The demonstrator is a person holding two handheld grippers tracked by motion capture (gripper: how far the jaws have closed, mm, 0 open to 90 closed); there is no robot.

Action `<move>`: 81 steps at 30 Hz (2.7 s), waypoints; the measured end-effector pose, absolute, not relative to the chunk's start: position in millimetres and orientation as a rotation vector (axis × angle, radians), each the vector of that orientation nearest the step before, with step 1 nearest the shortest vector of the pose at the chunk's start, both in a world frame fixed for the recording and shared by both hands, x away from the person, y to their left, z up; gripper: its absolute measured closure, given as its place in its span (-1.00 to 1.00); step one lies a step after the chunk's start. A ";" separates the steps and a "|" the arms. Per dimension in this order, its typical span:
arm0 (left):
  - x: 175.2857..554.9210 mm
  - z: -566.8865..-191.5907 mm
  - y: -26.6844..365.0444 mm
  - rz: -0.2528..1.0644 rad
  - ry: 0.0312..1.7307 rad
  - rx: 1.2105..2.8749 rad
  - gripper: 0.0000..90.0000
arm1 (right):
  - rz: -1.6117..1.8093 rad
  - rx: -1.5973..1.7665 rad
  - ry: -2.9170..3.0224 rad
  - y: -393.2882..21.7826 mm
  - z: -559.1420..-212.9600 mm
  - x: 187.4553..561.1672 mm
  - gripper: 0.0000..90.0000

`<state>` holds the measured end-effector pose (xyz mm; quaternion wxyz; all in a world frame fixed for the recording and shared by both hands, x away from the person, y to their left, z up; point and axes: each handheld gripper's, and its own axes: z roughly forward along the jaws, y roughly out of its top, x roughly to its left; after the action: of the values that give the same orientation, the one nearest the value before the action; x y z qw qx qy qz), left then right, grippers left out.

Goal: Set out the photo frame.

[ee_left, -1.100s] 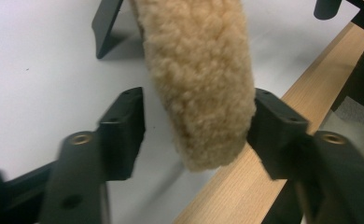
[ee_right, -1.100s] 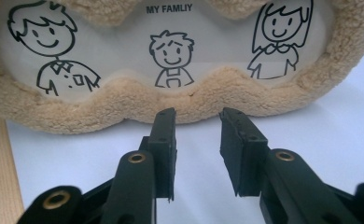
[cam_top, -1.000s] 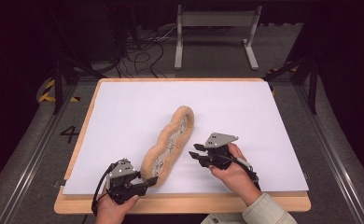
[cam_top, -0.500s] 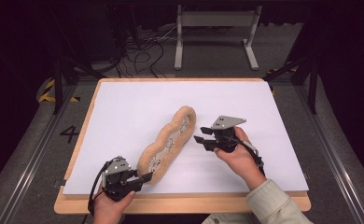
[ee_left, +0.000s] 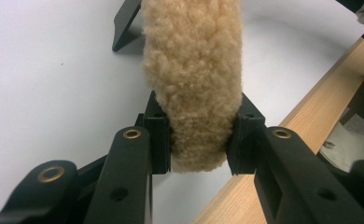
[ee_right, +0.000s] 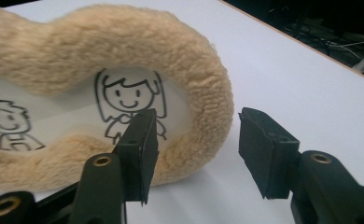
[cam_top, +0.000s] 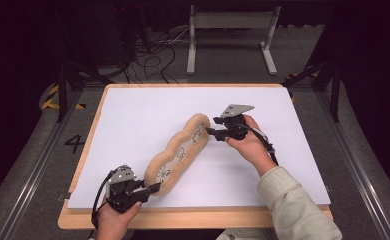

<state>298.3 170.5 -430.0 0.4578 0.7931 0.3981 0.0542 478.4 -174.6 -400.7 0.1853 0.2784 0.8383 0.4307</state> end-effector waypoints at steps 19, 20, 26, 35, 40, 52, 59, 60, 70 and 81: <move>299.8 -431.2 171.6 0.093 0.971 1.948 0.48 | 1.221 0.770 2.484 -165.5 -420.5 516.6 0.51; 300.0 -431.4 171.6 0.093 0.969 1.952 0.48 | 1.216 0.761 2.487 -166.2 -419.8 517.0 0.54; 299.9 -430.9 172.0 0.093 0.970 1.957 0.49 | 1.199 0.777 2.500 -166.2 -415.6 516.2 0.59; 301.6 -423.3 175.0 0.131 0.953 1.937 0.50 | 1.220 0.822 2.445 -182.5 -397.5 499.0 0.60; 307.8 -416.7 175.4 0.156 0.943 1.922 0.50 | 1.216 0.846 2.399 -197.2 -383.5 482.7 0.59; 332.6 -406.4 174.0 0.209 0.942 1.883 0.49 | 1.226 0.954 2.263 -228.9 -369.4 443.2 0.57; 345.7 -404.4 172.8 0.254 0.962 1.876 0.48 | 1.215 1.004 2.197 -237.6 -367.8 421.1 0.55; 347.5 -404.4 172.7 0.266 0.962 1.877 0.48 | 1.202 1.008 2.194 -237.5 -367.6 418.3 0.54; 361.9 -404.4 169.3 0.313 0.970 1.875 0.48 | 1.156 1.002 2.154 -241.9 -373.2 394.6 0.55; 384.3 -409.0 160.5 0.327 0.871 1.908 0.48 | 1.197 1.049 2.154 -259.3 -396.1 373.4 1.00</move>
<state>384.3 160.5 -409.0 0.4876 0.7849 0.3580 0.1343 373.4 -259.3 -396.1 0.2294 0.3812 0.7828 0.4351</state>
